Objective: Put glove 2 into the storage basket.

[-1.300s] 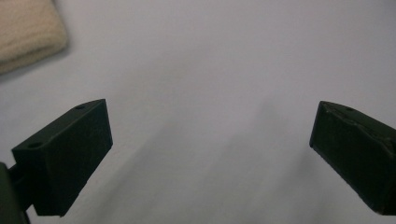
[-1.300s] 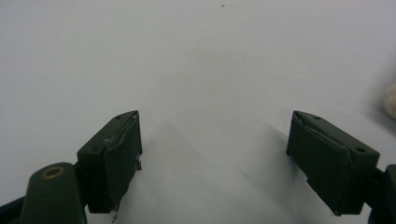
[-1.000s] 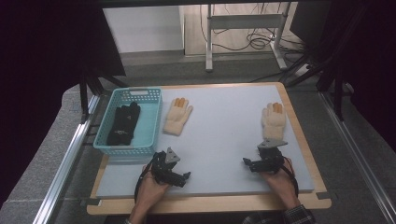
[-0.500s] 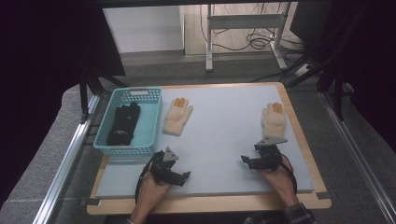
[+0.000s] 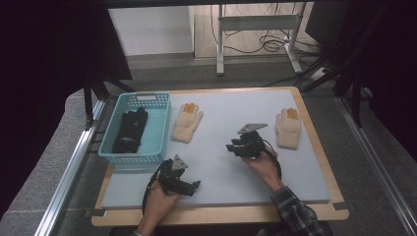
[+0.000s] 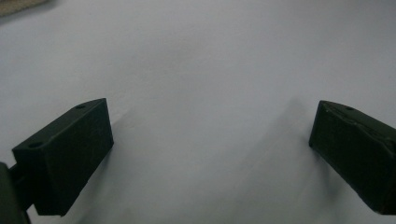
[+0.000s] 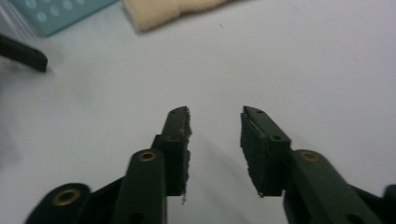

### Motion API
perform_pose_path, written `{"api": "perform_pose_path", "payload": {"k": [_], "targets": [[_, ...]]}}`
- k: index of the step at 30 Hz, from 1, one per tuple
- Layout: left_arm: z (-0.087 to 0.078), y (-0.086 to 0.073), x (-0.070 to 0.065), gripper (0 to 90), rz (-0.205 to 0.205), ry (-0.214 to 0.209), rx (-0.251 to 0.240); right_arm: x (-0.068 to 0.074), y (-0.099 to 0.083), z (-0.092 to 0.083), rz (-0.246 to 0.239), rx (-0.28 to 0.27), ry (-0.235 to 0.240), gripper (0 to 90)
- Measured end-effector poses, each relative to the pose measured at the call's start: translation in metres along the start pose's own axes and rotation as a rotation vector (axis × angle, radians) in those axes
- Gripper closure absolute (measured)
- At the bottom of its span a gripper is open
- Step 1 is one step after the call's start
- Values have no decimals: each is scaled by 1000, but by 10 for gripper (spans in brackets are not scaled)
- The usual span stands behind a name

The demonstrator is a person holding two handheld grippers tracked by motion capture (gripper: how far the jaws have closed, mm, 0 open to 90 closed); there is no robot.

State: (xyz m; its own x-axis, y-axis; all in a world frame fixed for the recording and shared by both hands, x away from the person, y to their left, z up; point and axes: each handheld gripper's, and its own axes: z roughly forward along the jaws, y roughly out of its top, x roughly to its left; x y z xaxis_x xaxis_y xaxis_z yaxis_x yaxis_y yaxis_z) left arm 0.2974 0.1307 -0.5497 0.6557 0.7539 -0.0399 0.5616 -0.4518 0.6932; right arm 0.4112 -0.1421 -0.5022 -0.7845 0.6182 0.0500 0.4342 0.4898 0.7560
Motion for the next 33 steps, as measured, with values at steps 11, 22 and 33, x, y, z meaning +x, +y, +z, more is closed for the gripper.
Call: {"api": "perform_pose_path", "payload": {"k": [11, 22, 33], "targets": [[0, 0, 0, 0, -4, 2, -3, 11, 54, 72, -26, -2, 40, 642], [0, 0, 0, 0, 1, 2, -1, 12, 81, 124, -26, 1, 29, 535], [0, 0, 0, 0, -1, 1, 0, 22, 91, 153, -68, 54, 34, 527]]}}
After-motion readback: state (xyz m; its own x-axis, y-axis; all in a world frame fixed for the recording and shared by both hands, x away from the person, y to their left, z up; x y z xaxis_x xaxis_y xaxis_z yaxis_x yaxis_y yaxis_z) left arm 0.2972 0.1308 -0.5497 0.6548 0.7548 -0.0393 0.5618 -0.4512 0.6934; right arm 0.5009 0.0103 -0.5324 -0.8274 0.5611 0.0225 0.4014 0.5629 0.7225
